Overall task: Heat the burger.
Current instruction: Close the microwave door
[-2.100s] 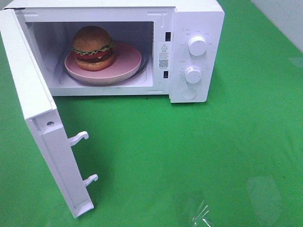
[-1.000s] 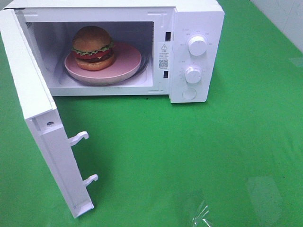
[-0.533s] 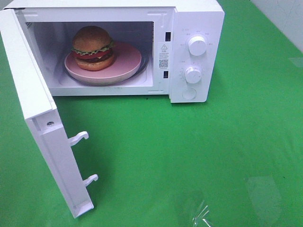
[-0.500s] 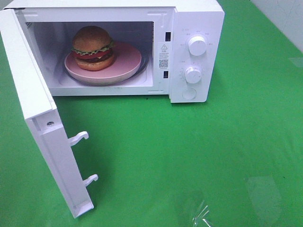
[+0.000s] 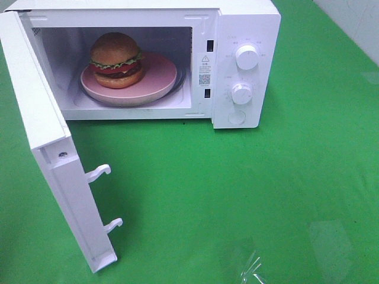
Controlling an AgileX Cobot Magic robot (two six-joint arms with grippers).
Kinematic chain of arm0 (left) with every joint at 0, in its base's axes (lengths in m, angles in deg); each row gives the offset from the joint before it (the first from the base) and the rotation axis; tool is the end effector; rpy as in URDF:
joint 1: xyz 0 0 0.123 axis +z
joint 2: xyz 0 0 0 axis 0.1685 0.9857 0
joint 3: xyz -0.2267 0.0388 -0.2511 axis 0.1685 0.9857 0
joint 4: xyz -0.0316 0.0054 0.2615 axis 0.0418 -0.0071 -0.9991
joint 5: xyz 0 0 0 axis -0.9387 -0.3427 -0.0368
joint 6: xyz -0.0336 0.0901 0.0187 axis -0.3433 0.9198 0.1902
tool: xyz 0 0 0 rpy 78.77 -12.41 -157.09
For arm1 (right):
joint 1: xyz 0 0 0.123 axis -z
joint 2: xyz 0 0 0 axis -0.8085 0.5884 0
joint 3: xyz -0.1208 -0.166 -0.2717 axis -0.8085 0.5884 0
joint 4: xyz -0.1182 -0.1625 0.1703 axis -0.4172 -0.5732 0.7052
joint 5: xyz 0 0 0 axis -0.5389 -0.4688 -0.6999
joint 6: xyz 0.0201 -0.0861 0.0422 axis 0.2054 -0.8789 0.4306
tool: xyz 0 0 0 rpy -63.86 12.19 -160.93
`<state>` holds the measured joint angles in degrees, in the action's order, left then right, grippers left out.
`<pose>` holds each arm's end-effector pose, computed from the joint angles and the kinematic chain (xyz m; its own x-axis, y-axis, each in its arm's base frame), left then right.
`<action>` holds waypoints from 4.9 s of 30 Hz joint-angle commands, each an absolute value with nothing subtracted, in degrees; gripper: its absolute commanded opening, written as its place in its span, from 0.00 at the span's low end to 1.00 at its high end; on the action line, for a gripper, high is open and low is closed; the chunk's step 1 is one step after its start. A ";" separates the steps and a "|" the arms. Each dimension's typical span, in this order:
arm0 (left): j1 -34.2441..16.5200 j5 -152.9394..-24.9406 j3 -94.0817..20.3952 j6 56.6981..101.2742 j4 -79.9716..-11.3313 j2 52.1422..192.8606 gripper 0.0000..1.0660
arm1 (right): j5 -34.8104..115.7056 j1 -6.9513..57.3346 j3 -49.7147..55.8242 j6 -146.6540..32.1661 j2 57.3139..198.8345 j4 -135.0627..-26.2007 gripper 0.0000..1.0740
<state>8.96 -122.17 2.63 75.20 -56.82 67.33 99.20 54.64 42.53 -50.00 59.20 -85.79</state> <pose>0.0051 -0.0041 0.3217 -0.3736 -0.0383 -0.9268 0.0359 0.9978 -0.0557 -0.0403 -0.0066 0.2859 -0.3728 0.0018 -0.9279 0.0774 0.9966 -0.0292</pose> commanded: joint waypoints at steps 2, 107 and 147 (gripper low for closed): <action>8.73 -119.25 4.07 75.20 -57.57 68.53 0.00 | 98.75 54.53 42.65 -50.68 57.66 -85.85 0.70; 7.24 -38.92 17.01 48.10 -96.87 124.33 0.00 | 98.75 54.53 42.65 -50.68 57.66 -85.85 0.70; -5.83 -32.10 4.98 52.80 -86.96 144.96 0.00 | 98.75 54.53 42.65 -50.68 57.66 -85.85 0.70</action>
<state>-3.65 -32.90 6.24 50.97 -89.88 143.99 99.20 54.64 42.53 -50.00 59.20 -85.79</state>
